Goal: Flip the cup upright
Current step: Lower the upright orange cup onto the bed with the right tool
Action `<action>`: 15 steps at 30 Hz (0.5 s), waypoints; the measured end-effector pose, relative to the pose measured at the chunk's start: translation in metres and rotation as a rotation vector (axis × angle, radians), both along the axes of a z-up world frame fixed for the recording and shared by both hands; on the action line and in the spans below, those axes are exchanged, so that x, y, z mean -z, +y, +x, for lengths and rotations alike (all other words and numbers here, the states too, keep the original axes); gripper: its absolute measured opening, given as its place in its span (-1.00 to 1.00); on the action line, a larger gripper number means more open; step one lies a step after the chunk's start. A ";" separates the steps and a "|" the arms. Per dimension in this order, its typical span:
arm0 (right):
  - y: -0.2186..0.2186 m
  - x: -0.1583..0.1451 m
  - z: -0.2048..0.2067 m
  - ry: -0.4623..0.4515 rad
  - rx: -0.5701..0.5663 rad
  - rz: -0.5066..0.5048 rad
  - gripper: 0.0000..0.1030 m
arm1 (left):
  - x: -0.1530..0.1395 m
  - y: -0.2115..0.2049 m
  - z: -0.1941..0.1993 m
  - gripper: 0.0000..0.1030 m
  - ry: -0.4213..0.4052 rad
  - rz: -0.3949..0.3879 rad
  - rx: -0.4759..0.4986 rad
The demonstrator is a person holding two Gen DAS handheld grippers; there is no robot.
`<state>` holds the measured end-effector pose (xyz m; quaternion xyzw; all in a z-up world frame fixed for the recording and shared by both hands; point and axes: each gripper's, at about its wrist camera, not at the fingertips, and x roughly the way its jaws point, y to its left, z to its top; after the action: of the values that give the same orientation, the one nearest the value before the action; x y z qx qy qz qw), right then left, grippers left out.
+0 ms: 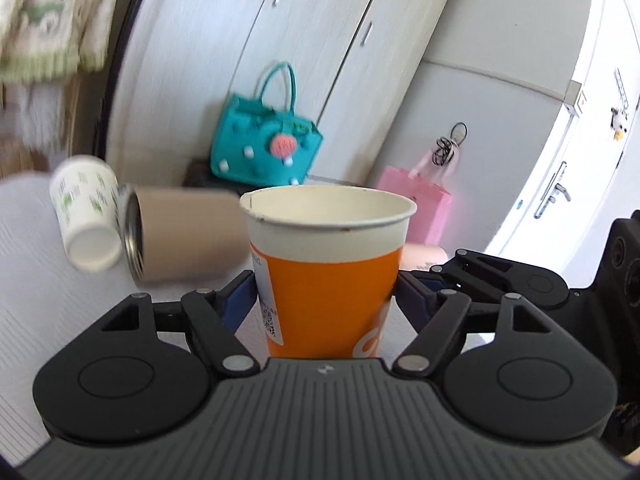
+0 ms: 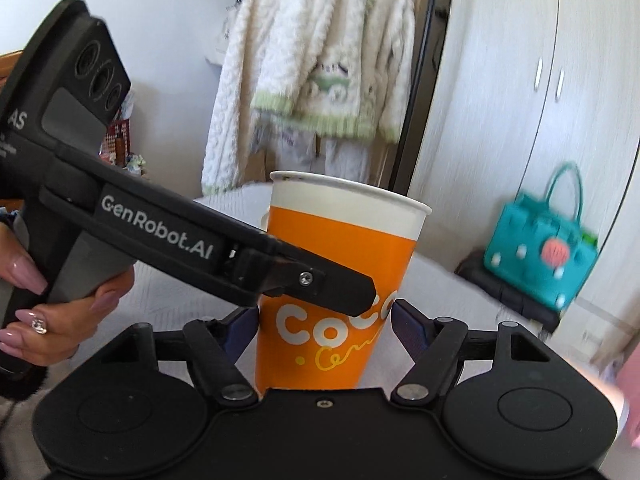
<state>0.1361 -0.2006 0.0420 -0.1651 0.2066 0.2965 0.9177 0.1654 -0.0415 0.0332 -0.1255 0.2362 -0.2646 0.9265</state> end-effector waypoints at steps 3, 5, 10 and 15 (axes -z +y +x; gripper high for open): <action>0.008 0.006 0.002 -0.092 0.030 -0.003 0.51 | -0.006 0.000 0.007 0.46 -0.034 0.040 -0.007; 0.012 0.010 0.003 -0.138 0.049 -0.006 0.51 | -0.007 0.002 0.012 0.46 -0.044 0.054 -0.002; 0.010 0.019 0.012 -0.162 0.066 0.021 0.51 | -0.003 -0.004 0.023 0.46 -0.065 0.106 0.002; 0.012 0.027 0.020 -0.183 0.112 0.007 0.51 | 0.004 -0.017 0.028 0.47 -0.090 0.167 0.017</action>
<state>0.1558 -0.1888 0.0154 -0.1764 0.1296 0.2293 0.9484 0.1935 -0.0589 0.0292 -0.0339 0.2166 -0.2573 0.9412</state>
